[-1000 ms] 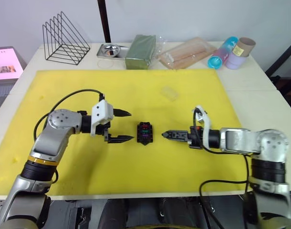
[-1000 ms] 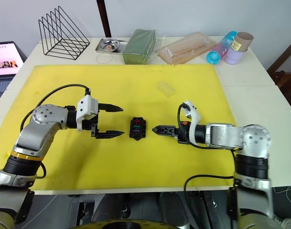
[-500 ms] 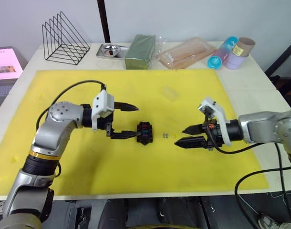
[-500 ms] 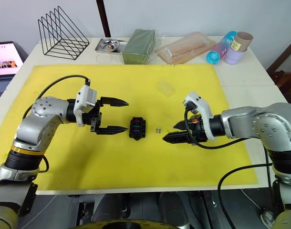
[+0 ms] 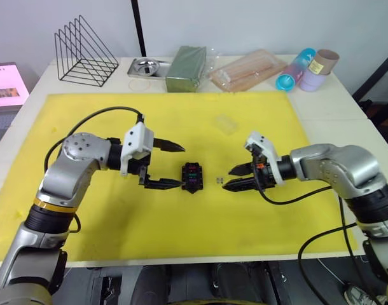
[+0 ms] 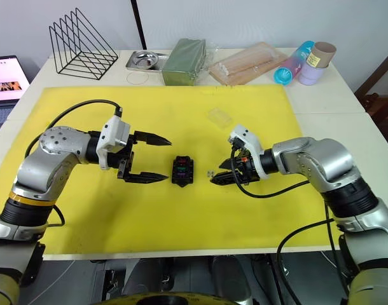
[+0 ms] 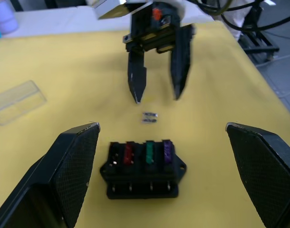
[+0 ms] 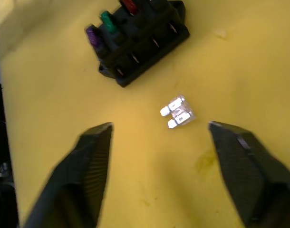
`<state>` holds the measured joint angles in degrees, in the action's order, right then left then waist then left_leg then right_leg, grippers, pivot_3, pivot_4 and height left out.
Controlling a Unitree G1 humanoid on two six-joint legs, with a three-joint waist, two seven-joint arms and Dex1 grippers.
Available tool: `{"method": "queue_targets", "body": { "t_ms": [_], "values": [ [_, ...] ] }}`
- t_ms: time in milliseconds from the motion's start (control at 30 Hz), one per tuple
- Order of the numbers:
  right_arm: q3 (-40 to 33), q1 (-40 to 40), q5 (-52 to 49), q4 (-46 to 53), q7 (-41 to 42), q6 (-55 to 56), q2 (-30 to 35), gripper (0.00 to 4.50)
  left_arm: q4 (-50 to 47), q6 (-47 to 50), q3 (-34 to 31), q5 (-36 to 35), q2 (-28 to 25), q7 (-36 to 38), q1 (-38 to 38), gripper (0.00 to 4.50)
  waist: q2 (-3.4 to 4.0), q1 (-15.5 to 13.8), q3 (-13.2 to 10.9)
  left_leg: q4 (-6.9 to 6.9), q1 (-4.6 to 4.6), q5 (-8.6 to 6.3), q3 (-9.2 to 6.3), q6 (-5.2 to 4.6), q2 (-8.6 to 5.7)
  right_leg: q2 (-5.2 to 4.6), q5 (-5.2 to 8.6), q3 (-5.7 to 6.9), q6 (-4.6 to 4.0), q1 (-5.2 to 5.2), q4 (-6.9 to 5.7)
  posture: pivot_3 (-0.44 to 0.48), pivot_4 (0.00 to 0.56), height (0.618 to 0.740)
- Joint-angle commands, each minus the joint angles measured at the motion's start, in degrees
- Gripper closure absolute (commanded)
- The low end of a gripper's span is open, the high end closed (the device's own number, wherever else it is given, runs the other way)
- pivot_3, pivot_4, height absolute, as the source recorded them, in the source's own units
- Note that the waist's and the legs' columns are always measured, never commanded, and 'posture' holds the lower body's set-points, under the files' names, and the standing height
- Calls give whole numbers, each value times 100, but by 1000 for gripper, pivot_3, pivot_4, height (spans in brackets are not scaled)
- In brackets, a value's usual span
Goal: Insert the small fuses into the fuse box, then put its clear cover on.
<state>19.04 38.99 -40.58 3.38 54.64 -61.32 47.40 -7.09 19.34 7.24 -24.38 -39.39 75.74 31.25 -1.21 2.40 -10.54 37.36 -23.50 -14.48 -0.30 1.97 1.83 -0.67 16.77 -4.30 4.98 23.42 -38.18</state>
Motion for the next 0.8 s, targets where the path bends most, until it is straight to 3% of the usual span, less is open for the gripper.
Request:
{"method": "queue_targets", "body": {
  "t_ms": [33, 367, 467, 567, 800],
  "values": [
    [-202, 224, 180, -423, 195, 67, -192, 1231, -185, -68, -67, 4, -66, -35, 10, 0, 0, 0, 0, 0, 0, 0, 0, 0, 0, 0, 0, 1, 0, -1, 0, 0, 150, 740],
    [-278, 365, 388, -1239, 594, -261, -524, 1231, -180, -111, -67, 48, -86, -115, -26, 0, 0, 1, 0, 2, 1, 0, 0, 0, 0, 0, -1, 2, 0, -2, -2, 0, 150, 740],
    [-319, 378, 367, -1279, 694, -403, -605, 1785, -182, -116, -66, 50, -97, -115, -40, 0, 0, 1, 0, 2, 1, 0, 0, 0, 0, 0, -1, 2, 0, -2, -2, 0, 150, 740],
    [-293, 386, 409, -1229, 768, -452, -644, 2768, -183, -126, -64, 52, -111, -113, -55, 0, 0, 3, 0, 1, 1, 0, -1, 0, -1, 0, -1, 2, 0, -2, -2, 0, 150, 740],
    [-269, 409, 608, -1283, 817, -457, -760, 2768, -168, -167, -68, 61, -118, -126, -68, 0, 0, 10, 0, 1, 1, 0, 0, 0, -1, 0, -1, 3, 0, -1, -3, 0, 150, 740]
  ]
}}
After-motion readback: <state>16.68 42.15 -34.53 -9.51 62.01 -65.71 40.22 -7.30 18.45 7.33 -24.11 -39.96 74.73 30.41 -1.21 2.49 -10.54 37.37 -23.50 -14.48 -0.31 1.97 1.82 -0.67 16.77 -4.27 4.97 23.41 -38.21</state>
